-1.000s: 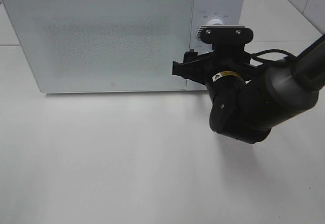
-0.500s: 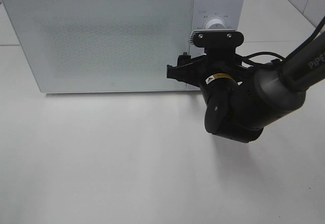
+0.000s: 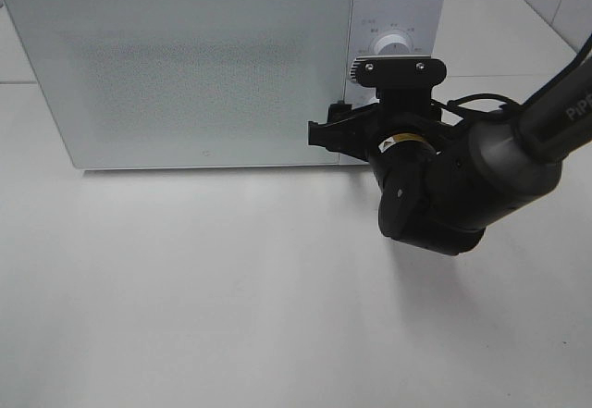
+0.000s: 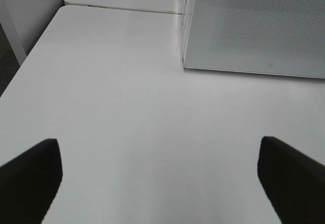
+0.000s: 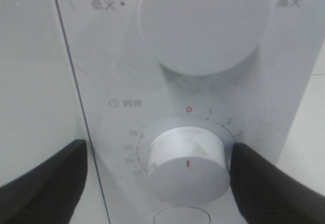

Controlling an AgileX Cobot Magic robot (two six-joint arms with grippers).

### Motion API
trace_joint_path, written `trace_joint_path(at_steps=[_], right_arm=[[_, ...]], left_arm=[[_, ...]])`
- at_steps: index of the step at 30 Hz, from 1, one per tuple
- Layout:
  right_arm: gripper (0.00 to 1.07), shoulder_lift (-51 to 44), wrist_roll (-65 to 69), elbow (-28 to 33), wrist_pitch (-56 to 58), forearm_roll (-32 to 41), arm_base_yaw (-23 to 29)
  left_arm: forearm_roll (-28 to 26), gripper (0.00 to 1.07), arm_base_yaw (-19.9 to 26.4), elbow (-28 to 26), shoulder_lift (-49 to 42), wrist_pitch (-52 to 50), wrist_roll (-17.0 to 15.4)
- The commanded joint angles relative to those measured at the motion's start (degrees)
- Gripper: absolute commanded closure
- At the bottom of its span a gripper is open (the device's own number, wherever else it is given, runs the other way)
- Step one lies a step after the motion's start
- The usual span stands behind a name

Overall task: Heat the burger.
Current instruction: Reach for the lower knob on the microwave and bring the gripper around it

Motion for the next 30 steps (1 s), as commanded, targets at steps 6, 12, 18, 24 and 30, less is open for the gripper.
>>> trace_joint_path(at_steps=[6, 12, 18, 24, 30], right_arm=[[0.34, -0.4, 0.23, -0.29, -1.49, -0.97, -1.26], [0.34, -1.49, 0.23, 1.83, -1.95, -0.74, -1.15], [0.34, -1.49, 0.29, 1.78, -2.06, -0.74, -1.15], [0.34, -1.49, 0.57, 1.78, -1.95, -0.97, -1.09], [0.36, -1.49, 1.2, 1.78, -1.89, -0.97, -1.09]], left_arm=[[-0.29, 0.06, 0.06, 0.23, -1.2, -0.4, -0.11], [-0.29, 0.06, 0.06, 0.23, -1.2, -0.4, -0.11], [-0.29, 0.06, 0.06, 0.23, -1.2, -0.4, -0.11], [-0.29, 0.06, 0.06, 0.23, -1.2, -0.4, -0.11], [-0.29, 0.06, 0.06, 0.23, -1.2, -0.4, -0.11]])
